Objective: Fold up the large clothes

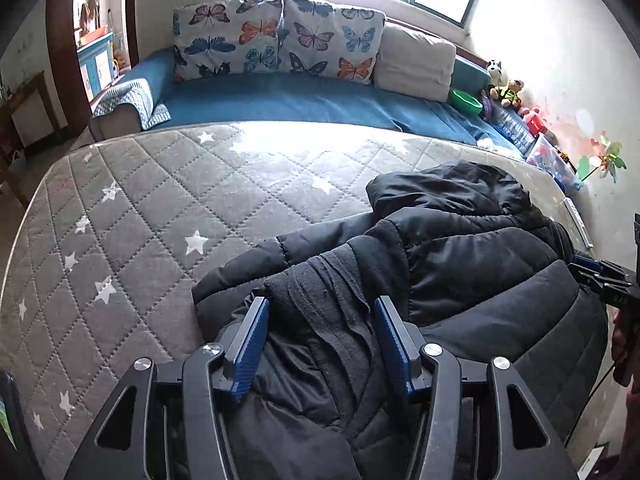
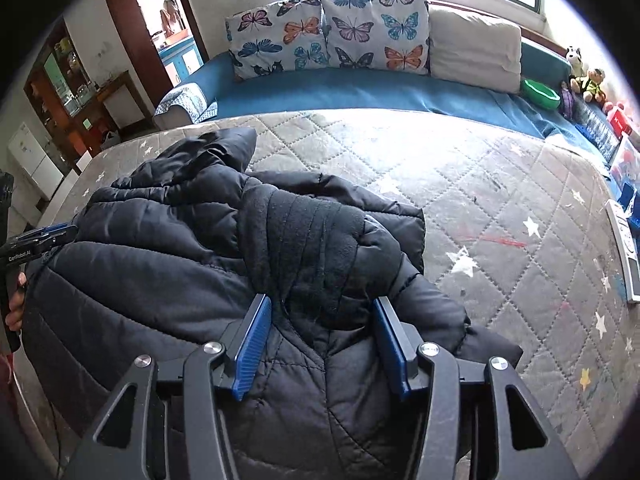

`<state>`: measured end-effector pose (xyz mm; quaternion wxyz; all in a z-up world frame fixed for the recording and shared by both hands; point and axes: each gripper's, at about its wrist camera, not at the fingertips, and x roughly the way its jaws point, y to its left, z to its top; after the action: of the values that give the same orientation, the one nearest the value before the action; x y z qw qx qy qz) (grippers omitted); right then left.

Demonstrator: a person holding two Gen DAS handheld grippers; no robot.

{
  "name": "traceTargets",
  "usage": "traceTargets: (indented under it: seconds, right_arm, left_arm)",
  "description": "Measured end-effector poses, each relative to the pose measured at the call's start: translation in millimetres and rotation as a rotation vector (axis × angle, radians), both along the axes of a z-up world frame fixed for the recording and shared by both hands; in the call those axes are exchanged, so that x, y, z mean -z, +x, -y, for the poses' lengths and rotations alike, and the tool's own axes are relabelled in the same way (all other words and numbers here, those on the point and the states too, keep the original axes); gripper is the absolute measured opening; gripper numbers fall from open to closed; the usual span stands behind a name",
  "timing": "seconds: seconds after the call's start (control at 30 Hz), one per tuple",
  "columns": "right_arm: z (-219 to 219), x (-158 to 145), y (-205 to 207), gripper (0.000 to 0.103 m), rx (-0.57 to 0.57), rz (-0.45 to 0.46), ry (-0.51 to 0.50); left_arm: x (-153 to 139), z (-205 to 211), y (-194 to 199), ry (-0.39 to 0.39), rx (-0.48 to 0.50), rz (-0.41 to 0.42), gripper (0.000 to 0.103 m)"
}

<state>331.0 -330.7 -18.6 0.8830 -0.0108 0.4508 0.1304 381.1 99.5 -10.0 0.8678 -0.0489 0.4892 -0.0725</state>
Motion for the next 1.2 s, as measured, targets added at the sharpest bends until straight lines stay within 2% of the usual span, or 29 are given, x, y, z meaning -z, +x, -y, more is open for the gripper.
traceTargets:
  seconds: [0.1, 0.2, 0.27, 0.33, 0.47, 0.53, 0.77, 0.83, 1.2]
  right_arm:
    - [-2, -6, -5, 0.058, 0.011, 0.031, -0.024]
    - [-5, -12, -12, 0.058, 0.012, 0.055, -0.065]
    - [-5, -16, -15, 0.059, 0.01, 0.066, -0.082]
    - [-4, -20, -21, 0.062, 0.013, 0.08, -0.095]
    - [-4, -26, -30, 0.064, 0.021, 0.094, -0.111]
    - [-1, -29, -38, 0.067, 0.029, 0.104, -0.111]
    - [12, -34, -55, 0.072, 0.058, 0.103, -0.078]
    - [16, -33, -61, 0.073, 0.061, 0.103, -0.064]
    - [42, -22, -88, 0.075, 0.087, 0.067, 0.019]
  left_arm:
    - [-7, 1, -8, 0.012, -0.009, 0.019, 0.06]
    - [-17, 3, -17, 0.03, -0.012, 0.033, 0.066]
    - [-24, 5, -26, 0.052, -0.01, 0.05, 0.072]
    - [-32, 7, -37, 0.068, -0.012, 0.074, 0.084]
    - [-47, 5, -63, 0.08, -0.027, 0.105, 0.089]
    - [-53, 1, -75, 0.068, -0.039, 0.112, 0.096]
    - [-64, -22, -120, 0.017, -0.087, 0.124, 0.097]
    - [-64, -30, -131, 0.004, -0.11, 0.12, 0.103]
    - [-51, -57, -173, -0.02, -0.183, 0.08, 0.103]
